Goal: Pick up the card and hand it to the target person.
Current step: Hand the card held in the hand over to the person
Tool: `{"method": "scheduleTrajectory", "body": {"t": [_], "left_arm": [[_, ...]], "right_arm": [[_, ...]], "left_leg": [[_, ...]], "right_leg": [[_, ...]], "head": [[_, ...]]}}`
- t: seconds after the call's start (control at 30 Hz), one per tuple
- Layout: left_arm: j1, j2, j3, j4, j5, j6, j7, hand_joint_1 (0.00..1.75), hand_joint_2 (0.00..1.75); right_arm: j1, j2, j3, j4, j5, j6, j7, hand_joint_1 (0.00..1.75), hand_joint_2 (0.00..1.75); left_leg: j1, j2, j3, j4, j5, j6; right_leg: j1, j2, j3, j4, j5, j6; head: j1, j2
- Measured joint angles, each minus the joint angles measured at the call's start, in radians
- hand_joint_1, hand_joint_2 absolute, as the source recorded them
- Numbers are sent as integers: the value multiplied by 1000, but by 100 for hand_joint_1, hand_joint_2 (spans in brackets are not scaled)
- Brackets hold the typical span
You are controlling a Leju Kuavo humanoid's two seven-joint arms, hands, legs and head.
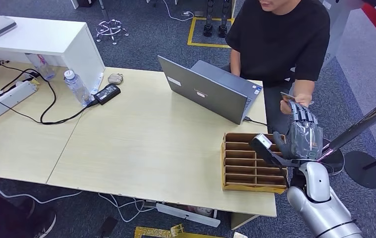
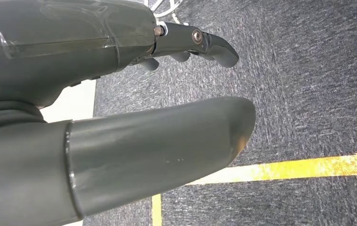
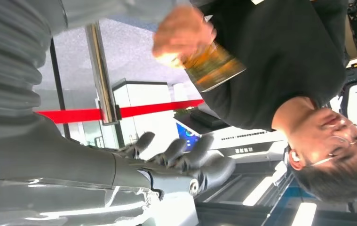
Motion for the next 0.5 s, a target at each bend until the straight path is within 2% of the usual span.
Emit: {"method": "scheduleTrajectory", "body": {"t": [0.17, 0.4, 0.5], "left_arm": [[0, 0, -2, 0, -3, 0, 1, 0, 0], [0, 0, -10, 0, -14, -3, 7, 0, 0], [0, -1, -11, 0, -15, -3, 8, 0, 0]], "right_arm": [[24, 0, -22, -4, -39, -58, -9, 0, 175], [97, 8, -103, -54, -197, -74, -156, 0, 175], [116, 14, -134, -70, -234, -74, -179, 0, 175]], "left_leg": [[0, 0, 0, 0, 0, 0], [0, 0, 0, 0, 0, 0], [0, 0, 0, 0, 0, 0]], "right_leg": [[0, 0, 0, 0, 0, 0], [0, 0, 0, 0, 0, 0], [0, 0, 0, 0, 0, 0]], "head": [[0, 0], [0, 0], [0, 0]]}}
